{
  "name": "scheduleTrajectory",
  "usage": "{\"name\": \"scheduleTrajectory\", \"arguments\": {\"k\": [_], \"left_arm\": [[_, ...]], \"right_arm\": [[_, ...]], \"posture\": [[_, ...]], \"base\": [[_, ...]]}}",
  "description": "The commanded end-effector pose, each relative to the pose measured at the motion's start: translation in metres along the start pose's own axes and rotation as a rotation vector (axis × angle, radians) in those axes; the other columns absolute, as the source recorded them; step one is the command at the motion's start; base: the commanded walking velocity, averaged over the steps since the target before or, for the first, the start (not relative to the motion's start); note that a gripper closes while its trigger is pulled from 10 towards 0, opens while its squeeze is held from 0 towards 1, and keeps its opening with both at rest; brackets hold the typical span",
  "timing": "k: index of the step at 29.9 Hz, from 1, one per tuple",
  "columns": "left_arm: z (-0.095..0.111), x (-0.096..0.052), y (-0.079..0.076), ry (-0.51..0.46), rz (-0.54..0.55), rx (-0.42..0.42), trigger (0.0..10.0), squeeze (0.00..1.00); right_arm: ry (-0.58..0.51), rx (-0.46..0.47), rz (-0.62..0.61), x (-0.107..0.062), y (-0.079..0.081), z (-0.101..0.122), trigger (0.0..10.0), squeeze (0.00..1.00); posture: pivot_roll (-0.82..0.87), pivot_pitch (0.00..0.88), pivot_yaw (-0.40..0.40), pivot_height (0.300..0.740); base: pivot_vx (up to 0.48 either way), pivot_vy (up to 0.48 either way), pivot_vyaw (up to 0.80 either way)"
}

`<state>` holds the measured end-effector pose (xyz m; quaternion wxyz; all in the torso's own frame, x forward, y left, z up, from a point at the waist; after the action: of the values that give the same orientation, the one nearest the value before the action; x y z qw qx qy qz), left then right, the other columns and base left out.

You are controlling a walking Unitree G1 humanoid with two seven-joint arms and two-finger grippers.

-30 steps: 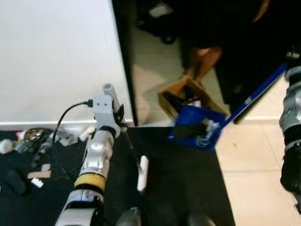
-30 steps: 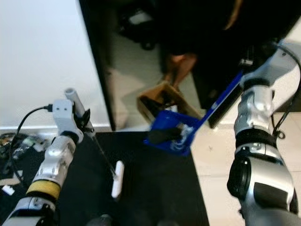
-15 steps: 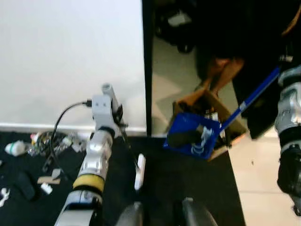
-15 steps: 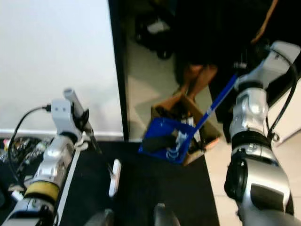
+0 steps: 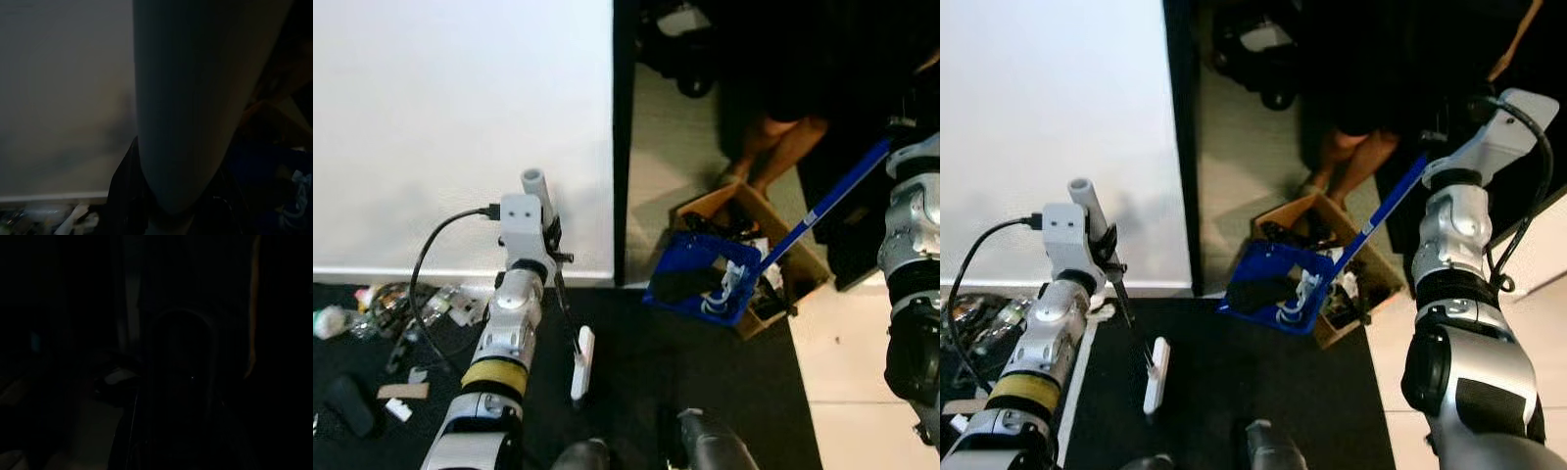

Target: Sweep floor

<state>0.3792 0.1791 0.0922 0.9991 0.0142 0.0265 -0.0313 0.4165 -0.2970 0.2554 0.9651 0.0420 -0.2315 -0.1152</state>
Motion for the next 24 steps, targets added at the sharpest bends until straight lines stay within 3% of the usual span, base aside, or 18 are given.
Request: {"name": "scheduleTrajectory", "arguments": {"k": [1,8,12,24], "left_arm": [[0.0051,0.0014,-0.0039,-0.025,-0.006,0.003,10.0,0.00],[0.0053,0.0018,-0.0039,-0.028,0.004,-0.012,10.0,0.00],[0.0081,0.0016,-0.0019,-0.049,0.016,-0.062,10.0,0.00],[0.0085,0.0009,-0.0005,-0.050,0.015,-0.018,10.0,0.00]], "right_arm": [[-0.119,0.009,-0.023,0.0101,-0.0060,0.0314,10.0,0.00],[-0.133,0.007,-0.018,0.0144,-0.0054,0.0386,10.0,0.00],[-0.135,0.007,-0.016,0.0147,-0.0050,0.0390,10.0,0.00],[-0.136,0.007,-0.011,0.0150,-0.0040,0.0392,10.0,0.00]], "posture": [[-0.03,0.088,-0.026,0.740],[-0.03,0.085,-0.029,0.740],[-0.03,0.085,-0.030,0.740],[-0.03,0.074,-0.029,0.740]], "base": [[0.285,-0.382,0.00],[0.280,-0.387,0.00],[0.000,0.000,0.00],[0.000,0.000,0.00]]}}
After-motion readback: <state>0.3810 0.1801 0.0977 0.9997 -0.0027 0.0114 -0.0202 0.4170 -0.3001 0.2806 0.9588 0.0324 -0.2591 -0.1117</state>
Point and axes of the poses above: a point about 5 cm out from each wrist's last joint towards the gripper, its own x axis pointing out of the wrist towards the gripper, its own z axis along the axis of the wrist's last joint, y = z × x, the point moved 5 cm from there along x, pointing out of the wrist towards the gripper
